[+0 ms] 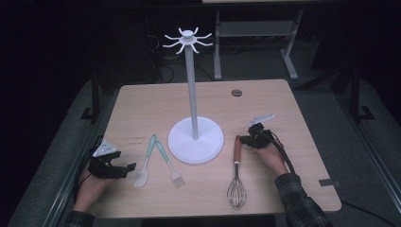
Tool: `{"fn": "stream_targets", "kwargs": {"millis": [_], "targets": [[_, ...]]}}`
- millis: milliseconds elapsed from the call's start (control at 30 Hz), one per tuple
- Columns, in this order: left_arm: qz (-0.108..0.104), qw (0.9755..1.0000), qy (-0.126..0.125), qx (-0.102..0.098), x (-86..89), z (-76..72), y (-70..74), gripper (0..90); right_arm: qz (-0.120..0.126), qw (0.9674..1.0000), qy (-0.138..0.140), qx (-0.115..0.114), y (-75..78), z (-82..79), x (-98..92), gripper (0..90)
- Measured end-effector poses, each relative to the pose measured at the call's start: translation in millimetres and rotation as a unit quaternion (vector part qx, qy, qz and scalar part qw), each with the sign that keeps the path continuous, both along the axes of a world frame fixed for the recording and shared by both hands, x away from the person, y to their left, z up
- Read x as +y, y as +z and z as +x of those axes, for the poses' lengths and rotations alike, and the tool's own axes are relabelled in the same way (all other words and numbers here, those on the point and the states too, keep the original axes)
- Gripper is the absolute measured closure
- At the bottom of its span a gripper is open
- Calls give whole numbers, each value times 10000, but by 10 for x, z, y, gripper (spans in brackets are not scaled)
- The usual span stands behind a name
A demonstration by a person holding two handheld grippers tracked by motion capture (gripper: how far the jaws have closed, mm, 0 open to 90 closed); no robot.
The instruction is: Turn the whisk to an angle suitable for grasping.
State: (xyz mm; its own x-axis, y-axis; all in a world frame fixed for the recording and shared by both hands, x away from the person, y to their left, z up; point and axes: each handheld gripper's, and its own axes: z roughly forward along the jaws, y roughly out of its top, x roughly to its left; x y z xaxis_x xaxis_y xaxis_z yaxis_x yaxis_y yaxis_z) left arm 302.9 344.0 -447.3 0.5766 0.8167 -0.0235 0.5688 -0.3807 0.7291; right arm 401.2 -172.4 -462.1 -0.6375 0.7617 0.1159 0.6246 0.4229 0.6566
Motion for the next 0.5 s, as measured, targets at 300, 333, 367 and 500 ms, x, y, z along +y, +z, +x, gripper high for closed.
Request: {"fn": "stream_targets", "kwargs": {"millis": [300, 333, 367, 500], "targets": [[28, 10000, -25, -15, 1, 1, -2, 151, 78, 9999, 151, -8, 2, 12, 128, 899], [16, 10000, -19, -7, 1, 1, 0, 151, 113, 9998, 171, 23, 2, 11, 157, 899], [16, 10000, -19, -7, 1, 1, 0, 151, 113, 9998, 171, 23, 2, 11, 157, 899], [21, 10000, -27, -18, -3, 3, -2, 151, 138, 9995, 271, 14, -1, 13, 216, 900]]}}
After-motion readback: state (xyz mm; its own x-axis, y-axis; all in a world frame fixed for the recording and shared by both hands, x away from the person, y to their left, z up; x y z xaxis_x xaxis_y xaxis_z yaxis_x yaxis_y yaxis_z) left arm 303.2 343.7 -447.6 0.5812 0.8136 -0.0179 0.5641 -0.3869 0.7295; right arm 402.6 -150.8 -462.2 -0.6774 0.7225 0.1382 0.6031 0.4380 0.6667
